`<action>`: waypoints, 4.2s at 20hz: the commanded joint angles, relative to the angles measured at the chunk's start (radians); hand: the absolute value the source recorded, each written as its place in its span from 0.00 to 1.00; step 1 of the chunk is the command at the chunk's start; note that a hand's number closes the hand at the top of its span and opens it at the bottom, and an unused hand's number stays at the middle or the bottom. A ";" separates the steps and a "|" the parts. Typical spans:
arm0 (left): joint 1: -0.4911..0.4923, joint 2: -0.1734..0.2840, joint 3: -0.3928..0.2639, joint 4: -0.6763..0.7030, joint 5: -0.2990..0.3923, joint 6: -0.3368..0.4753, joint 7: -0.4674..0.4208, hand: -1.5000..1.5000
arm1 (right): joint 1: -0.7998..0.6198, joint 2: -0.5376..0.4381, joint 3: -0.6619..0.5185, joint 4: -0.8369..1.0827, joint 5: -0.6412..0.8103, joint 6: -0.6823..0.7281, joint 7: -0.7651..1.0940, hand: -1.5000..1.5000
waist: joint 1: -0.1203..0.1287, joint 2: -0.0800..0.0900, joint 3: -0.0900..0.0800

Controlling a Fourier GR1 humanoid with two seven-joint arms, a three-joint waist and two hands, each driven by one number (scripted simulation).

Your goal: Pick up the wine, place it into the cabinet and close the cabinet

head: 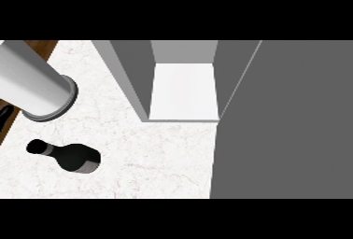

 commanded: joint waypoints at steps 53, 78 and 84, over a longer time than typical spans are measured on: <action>0.049 -0.079 0.157 0.366 -0.201 -0.208 -0.128 0.00 | -0.209 -0.142 0.380 -0.305 0.276 -0.402 0.456 0.00 | -0.018 0.000 -0.001; -0.095 -0.070 0.152 1.053 -0.561 -0.252 -0.661 0.00 | -0.244 -0.245 0.438 -0.323 0.282 -0.504 0.463 0.00 | -0.027 0.002 -0.001; -0.181 -0.071 0.125 1.247 -0.622 -0.236 -0.762 0.00 | -0.312 -0.235 0.452 -0.315 0.338 -0.546 0.544 0.00 | -0.030 0.001 -0.003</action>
